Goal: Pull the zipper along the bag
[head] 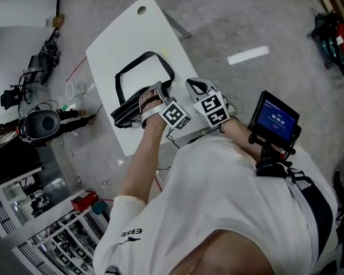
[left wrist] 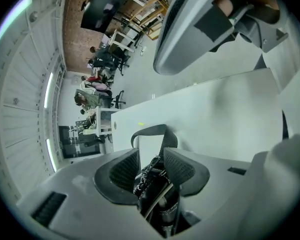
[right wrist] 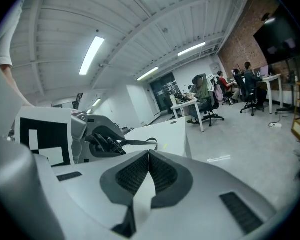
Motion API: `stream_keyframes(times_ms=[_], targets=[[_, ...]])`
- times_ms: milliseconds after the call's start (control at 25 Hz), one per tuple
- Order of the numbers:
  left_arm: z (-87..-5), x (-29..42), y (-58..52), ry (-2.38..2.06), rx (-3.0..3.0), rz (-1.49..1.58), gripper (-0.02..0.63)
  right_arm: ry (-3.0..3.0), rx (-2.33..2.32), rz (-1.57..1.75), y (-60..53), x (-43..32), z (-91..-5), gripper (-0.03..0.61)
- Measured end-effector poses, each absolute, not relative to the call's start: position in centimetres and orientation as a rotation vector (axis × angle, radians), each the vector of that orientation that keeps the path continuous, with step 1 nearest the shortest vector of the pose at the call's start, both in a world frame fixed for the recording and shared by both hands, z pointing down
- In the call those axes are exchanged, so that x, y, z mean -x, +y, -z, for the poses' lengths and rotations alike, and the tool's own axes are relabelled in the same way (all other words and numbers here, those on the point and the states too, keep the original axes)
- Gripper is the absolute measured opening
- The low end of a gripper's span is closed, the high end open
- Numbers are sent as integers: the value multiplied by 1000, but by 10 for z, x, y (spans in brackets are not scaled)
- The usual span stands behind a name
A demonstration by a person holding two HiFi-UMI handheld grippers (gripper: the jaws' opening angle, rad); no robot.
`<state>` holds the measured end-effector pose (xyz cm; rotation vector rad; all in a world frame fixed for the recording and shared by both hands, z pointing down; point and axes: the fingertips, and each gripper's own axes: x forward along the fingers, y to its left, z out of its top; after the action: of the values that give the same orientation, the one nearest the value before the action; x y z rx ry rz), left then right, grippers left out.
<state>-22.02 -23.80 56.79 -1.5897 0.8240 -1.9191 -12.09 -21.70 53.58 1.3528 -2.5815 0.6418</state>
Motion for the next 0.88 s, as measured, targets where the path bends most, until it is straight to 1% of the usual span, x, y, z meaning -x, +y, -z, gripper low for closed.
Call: stream_keyframes(times_ms=[560,600,760,880], targets=[[-559,239,-243,920,1554,1948,127,-2569,-1401,-672,-224,116,-534,5],[-558,239,-242,930,1558,1943,123,-2569,-1398,-673,-223,117,-534,5],[-551,237,-238,965,1578,1903,70,-2579,-1388,-670,-221,120,-534,5],[-547,236,-236,982,1568,1890,54,-2580,-1379,-669,-221,120,-534,5]])
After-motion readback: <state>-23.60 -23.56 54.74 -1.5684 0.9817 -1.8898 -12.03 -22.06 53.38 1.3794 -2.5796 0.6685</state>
